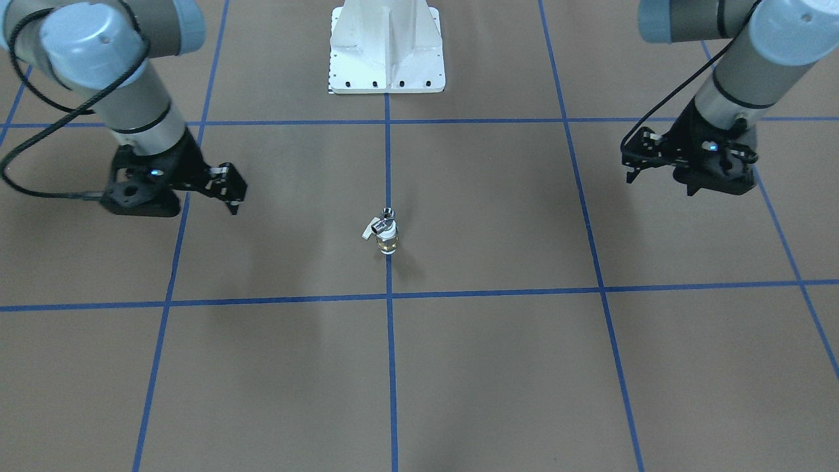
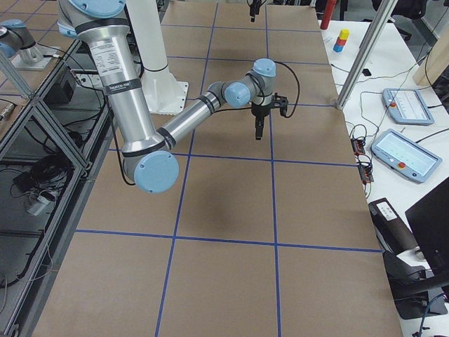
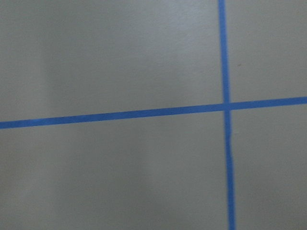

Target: Assemble PPR valve and pipe with both arms

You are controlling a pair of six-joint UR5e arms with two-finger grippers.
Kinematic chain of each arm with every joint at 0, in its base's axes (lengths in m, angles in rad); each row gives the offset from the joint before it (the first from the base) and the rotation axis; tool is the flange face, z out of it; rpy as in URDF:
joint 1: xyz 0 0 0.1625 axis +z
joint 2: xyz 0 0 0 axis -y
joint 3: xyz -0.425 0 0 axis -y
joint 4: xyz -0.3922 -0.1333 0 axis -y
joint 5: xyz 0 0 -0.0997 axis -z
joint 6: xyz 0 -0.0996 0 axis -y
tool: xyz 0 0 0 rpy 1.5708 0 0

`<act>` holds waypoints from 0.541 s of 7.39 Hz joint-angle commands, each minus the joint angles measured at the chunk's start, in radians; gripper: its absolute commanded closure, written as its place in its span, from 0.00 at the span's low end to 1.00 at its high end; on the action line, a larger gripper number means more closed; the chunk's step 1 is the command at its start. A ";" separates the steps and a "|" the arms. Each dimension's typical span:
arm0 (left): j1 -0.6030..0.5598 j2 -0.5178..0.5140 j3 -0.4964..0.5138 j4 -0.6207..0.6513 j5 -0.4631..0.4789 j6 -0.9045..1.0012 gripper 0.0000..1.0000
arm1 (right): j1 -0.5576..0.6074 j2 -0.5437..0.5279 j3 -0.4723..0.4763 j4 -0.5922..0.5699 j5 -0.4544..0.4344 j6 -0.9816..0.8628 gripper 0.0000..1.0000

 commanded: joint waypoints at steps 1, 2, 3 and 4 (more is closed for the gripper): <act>-0.127 0.110 -0.025 0.011 -0.009 0.183 0.01 | 0.201 -0.101 -0.086 0.000 0.124 -0.304 0.01; -0.176 0.126 -0.002 0.016 -0.009 0.247 0.01 | 0.290 -0.118 -0.173 0.000 0.179 -0.474 0.01; -0.201 0.129 0.054 0.016 -0.016 0.302 0.01 | 0.354 -0.152 -0.189 0.000 0.183 -0.592 0.01; -0.227 0.131 0.126 0.014 -0.068 0.339 0.01 | 0.401 -0.176 -0.191 0.000 0.187 -0.613 0.01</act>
